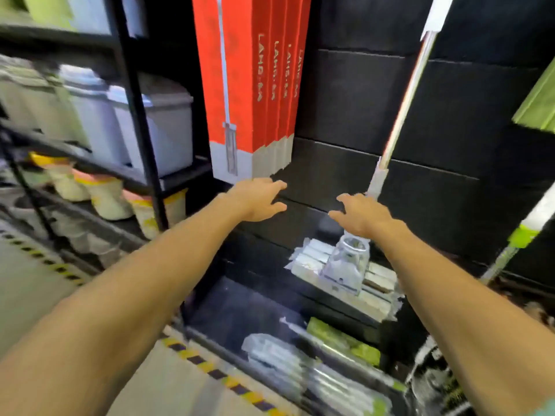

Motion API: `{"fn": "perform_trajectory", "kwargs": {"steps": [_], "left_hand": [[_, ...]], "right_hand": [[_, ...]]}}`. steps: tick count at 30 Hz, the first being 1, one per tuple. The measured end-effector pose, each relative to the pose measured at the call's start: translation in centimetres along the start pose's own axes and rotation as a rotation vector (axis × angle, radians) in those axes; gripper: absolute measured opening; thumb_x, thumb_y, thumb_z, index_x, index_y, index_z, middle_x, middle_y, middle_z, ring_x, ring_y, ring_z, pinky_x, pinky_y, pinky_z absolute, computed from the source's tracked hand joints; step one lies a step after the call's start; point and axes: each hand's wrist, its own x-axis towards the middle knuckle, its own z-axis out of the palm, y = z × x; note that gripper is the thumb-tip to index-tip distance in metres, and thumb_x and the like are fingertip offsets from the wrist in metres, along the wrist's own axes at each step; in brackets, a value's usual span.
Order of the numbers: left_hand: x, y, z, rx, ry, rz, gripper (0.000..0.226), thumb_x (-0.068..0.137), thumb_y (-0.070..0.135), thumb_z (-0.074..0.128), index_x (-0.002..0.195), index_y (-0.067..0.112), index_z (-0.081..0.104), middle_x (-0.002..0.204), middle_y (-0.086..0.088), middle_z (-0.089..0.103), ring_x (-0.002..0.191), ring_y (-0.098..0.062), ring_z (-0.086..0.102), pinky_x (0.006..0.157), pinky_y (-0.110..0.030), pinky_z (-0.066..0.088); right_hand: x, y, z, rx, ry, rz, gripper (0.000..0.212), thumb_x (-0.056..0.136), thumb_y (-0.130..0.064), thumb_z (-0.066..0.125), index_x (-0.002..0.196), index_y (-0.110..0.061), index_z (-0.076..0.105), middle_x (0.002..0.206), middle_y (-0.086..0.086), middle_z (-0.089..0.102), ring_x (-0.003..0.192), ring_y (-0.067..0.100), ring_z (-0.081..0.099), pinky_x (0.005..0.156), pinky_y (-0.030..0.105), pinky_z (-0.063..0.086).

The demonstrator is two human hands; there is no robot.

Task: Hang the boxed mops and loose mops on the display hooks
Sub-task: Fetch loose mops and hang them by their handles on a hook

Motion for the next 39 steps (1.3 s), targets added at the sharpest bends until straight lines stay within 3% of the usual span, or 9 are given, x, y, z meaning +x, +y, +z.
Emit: {"fn": "perform_trajectory", "kwargs": {"steps": [9, 15, 20, 31, 39], "left_hand": [[-23.4, -12.5, 4.3, -0.022, -0.127, -0.423, 0.062, 0.105, 0.054, 0.051, 0.155, 0.019, 0.040, 0.146, -0.014, 0.056, 0.134, -0.037, 0.055, 0.103, -0.048, 0.051], [-40.4, -22.4, 6.6, -0.080, -0.153, -0.727, 0.061, 0.107, 0.050, 0.049, 0.159, 0.019, 0.037, 0.153, -0.014, 0.051, 0.136, -0.036, 0.052, 0.107, -0.050, 0.048], [-54.7, -29.2, 7.3, -0.064, -0.132, -0.928, 0.061, 0.108, 0.052, 0.046, 0.161, 0.022, 0.033, 0.157, -0.011, 0.047, 0.141, -0.034, 0.049, 0.106, -0.045, 0.044], [-80.0, -36.5, 10.3, -0.045, -0.122, -1.462, 0.057, 0.107, 0.051, 0.047, 0.155, 0.021, 0.042, 0.147, -0.012, 0.056, 0.132, -0.036, 0.055, 0.101, -0.046, 0.045], [-92.8, -42.6, 12.0, -0.073, -0.121, -1.796, 0.054, 0.106, 0.053, 0.048, 0.150, 0.022, 0.046, 0.135, -0.009, 0.064, 0.120, -0.033, 0.063, 0.092, -0.044, 0.051]], "right_hand": [[-5.6, -22.0, 6.5, 0.001, -0.130, -0.479, 0.059, 0.105, -0.051, 0.047, 0.153, -0.018, 0.042, 0.146, 0.019, 0.052, 0.132, 0.043, 0.050, 0.103, 0.053, 0.047], [-9.4, -40.2, 10.0, -0.039, -0.174, -0.738, 0.051, 0.103, -0.052, 0.049, 0.141, -0.017, 0.050, 0.133, 0.018, 0.059, 0.121, 0.042, 0.057, 0.095, 0.051, 0.051], [-14.6, -56.8, 12.5, -0.053, -0.229, -0.970, 0.053, 0.105, -0.053, 0.046, 0.145, -0.018, 0.047, 0.139, 0.015, 0.056, 0.127, 0.039, 0.054, 0.097, 0.050, 0.049], [-26.9, -84.5, 16.7, 0.012, -0.260, -1.443, 0.054, 0.104, -0.052, 0.048, 0.151, -0.024, 0.045, 0.146, 0.013, 0.054, 0.133, 0.038, 0.050, 0.105, 0.049, 0.046], [-31.5, -102.3, 20.2, -0.039, -0.318, -1.687, 0.054, 0.105, -0.052, 0.048, 0.151, -0.025, 0.045, 0.142, 0.013, 0.056, 0.129, 0.037, 0.053, 0.099, 0.047, 0.049]]}}
